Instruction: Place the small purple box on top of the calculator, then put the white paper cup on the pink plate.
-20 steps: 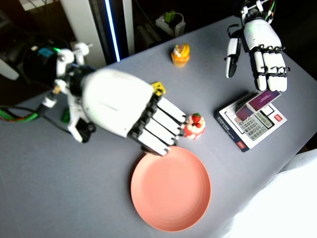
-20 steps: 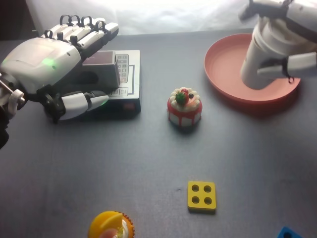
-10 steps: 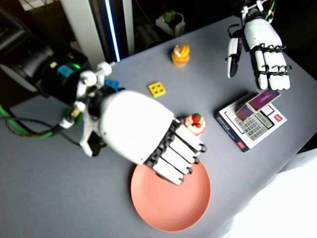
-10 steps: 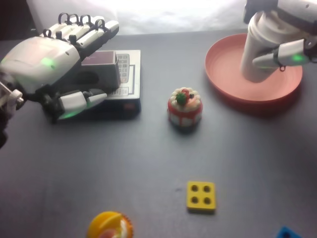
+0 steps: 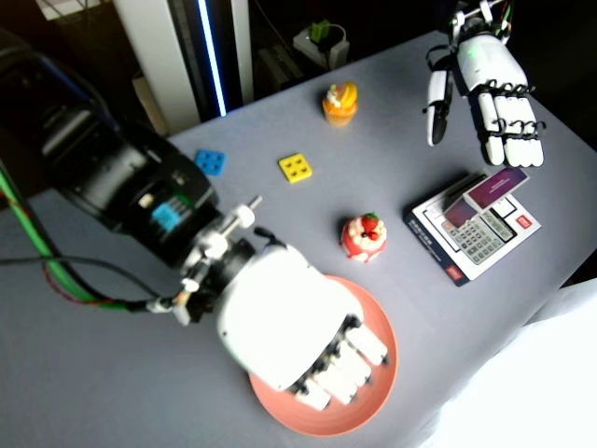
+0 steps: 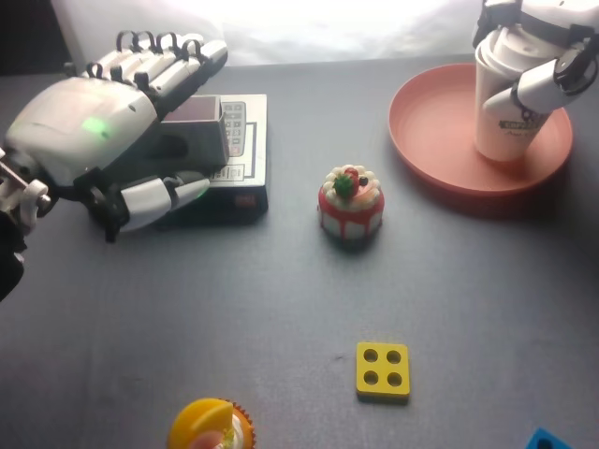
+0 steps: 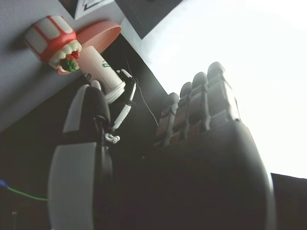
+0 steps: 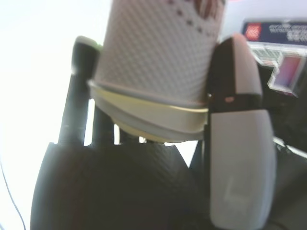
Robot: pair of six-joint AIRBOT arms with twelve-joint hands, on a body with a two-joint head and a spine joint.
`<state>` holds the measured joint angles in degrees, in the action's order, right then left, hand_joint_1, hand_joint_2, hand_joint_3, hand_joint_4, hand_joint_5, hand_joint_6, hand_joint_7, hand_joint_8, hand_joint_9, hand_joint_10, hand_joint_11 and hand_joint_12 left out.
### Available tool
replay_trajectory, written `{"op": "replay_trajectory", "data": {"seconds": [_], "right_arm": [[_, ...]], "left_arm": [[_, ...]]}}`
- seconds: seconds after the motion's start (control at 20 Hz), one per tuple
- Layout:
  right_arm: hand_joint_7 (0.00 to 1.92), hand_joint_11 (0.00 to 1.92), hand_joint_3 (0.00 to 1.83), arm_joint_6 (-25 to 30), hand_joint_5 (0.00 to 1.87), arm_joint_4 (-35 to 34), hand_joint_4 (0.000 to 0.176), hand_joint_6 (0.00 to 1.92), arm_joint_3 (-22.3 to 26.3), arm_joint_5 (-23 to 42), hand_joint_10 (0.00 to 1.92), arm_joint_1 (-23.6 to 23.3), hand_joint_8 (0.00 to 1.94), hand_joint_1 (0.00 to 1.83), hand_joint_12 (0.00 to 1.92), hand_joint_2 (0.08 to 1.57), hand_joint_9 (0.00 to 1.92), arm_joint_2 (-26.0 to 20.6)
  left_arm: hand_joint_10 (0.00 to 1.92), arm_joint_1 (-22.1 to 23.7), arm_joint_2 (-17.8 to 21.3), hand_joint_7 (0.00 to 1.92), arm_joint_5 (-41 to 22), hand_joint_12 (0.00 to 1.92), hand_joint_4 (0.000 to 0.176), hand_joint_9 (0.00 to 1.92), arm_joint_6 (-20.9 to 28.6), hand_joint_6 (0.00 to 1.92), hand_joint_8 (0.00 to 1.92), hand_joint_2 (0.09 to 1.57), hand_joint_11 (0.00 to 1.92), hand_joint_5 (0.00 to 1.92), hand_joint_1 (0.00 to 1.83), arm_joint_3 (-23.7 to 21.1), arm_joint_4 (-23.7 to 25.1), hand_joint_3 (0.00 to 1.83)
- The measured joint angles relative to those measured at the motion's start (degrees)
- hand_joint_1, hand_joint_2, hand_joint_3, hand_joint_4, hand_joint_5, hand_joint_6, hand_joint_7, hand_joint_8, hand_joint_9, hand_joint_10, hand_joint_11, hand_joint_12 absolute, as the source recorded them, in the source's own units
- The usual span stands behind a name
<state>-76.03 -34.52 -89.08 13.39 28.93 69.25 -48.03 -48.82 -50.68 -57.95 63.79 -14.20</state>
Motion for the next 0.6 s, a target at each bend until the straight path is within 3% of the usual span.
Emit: {"op": "replay_trajectory", "data": {"seconds": [0.05, 0.1, 0.15, 0.2, 0.25, 0.3, 0.35, 0.4, 0.45, 0.5, 0.6], "right_arm": [[0.67, 0.59, 0.00, -0.1, 0.35, 0.0, 0.000, 0.92, 0.0, 0.0, 1.92, 0.0, 1.52, 1.29, 1.92, 1.27, 0.54, 0.0], [0.69, 0.62, 0.00, -0.1, 0.35, 0.0, 0.000, 0.85, 0.0, 0.0, 1.92, 0.0, 1.51, 1.29, 1.92, 1.26, 0.55, 0.0], [0.38, 0.46, 0.00, -0.1, 0.32, 0.0, 0.000, 0.78, 0.0, 0.0, 1.92, 0.0, 1.50, 1.16, 1.92, 1.19, 0.40, 0.0], [0.31, 0.30, 0.00, -0.1, 0.30, 0.0, 0.000, 0.68, 0.0, 0.0, 1.82, 0.0, 1.42, 1.09, 1.92, 1.15, 0.29, 0.0], [0.13, 0.09, 0.00, -0.1, 0.27, 0.0, 0.000, 0.55, 0.0, 0.0, 1.52, 0.0, 0.96, 1.05, 1.92, 1.14, 0.11, 0.1], [0.13, 0.02, 0.00, -0.2, 0.23, 0.0, 0.000, 0.43, 0.0, 0.0, 1.25, 0.0, 0.54, 1.03, 1.88, 1.14, 0.02, 0.2], [0.14, 0.00, 0.00, -0.2, 0.14, 0.0, 0.000, 0.30, 0.0, -0.2, 0.92, 0.0, 0.24, 0.95, 1.69, 1.12, 0.00, 0.2], [0.14, 0.00, 0.00, -0.2, 0.09, 0.0, 0.040, 0.20, 0.0, -0.2, 0.72, 0.0, 0.10, 0.91, 1.59, 1.10, 0.02, 0.2], [0.04, 0.00, 0.00, -0.4, 0.02, 0.0, 0.116, 0.10, 0.0, -0.3, 0.48, 0.0, 0.02, 0.84, 1.52, 1.07, 0.00, 0.2], [0.01, 0.00, 0.00, -0.4, 0.00, 0.0, 0.133, 0.02, 0.0, -0.4, 0.37, 0.0, 0.00, 0.80, 1.50, 1.04, 0.00, 0.2], [0.00, 0.00, 0.00, -0.6, 0.00, 0.1, 0.121, 0.00, 0.1, -0.4, 0.19, 0.0, 0.00, 0.79, 1.20, 1.01, 0.01, 0.2]], "left_arm": [[0.00, 0.0, 0.0, 0.00, -0.2, 0.18, 0.037, 0.00, 0.0, 0.00, 0.00, 1.24, 0.00, 0.03, 0.85, 0.0, 0.1, 0.00], [0.00, 0.0, 0.0, 0.00, -0.4, 0.15, 0.045, 0.00, 0.1, 0.00, 0.00, 1.24, 0.00, 0.03, 0.85, 0.0, 0.1, 0.00], [0.00, 0.0, 0.0, 0.00, -0.4, 0.15, 0.057, 0.00, 0.2, 0.00, 0.00, 1.24, 0.00, 0.02, 0.84, 0.0, 0.1, 0.00], [0.00, 0.0, 0.0, 0.00, -0.3, 0.16, 0.059, 0.00, 0.2, 0.00, 0.00, 1.24, 0.00, 0.02, 0.83, 0.0, 0.0, 0.00], [0.00, 0.0, 0.0, 0.00, -0.4, 0.16, 0.049, 0.00, 0.3, 0.00, 0.00, 1.24, 0.00, 0.02, 0.85, 0.0, 0.1, 0.00], [0.00, 0.0, 0.0, 0.00, -0.4, 0.16, 0.043, 0.00, 0.4, 0.00, 0.00, 1.24, 0.00, 0.02, 0.86, 0.0, 0.1, 0.00], [0.00, 0.0, 0.0, 0.00, -0.4, 0.16, 0.046, 0.00, 0.4, 0.00, 0.00, 1.23, 0.00, 0.02, 0.87, 0.0, 0.1, 0.00], [0.00, 0.0, 0.0, 0.00, -0.4, 0.13, 0.047, 0.00, 0.4, 0.00, 0.00, 1.23, 0.00, 0.02, 0.86, 0.0, 0.1, 0.00], [0.00, 0.0, 0.0, 0.00, -0.4, 0.13, 0.048, 0.00, 0.4, 0.00, 0.00, 1.24, 0.00, 0.02, 0.87, 0.0, 0.1, 0.00], [0.00, 0.0, 0.0, 0.00, -0.4, 0.15, 0.047, 0.00, 0.4, 0.00, 0.00, 1.24, 0.00, 0.02, 0.87, 0.0, 0.1, 0.00], [0.00, 0.0, 0.0, 0.00, -0.4, 0.16, 0.041, 0.00, 0.4, 0.00, 0.00, 1.23, 0.00, 0.02, 0.85, 0.0, 0.1, 0.00]]}}
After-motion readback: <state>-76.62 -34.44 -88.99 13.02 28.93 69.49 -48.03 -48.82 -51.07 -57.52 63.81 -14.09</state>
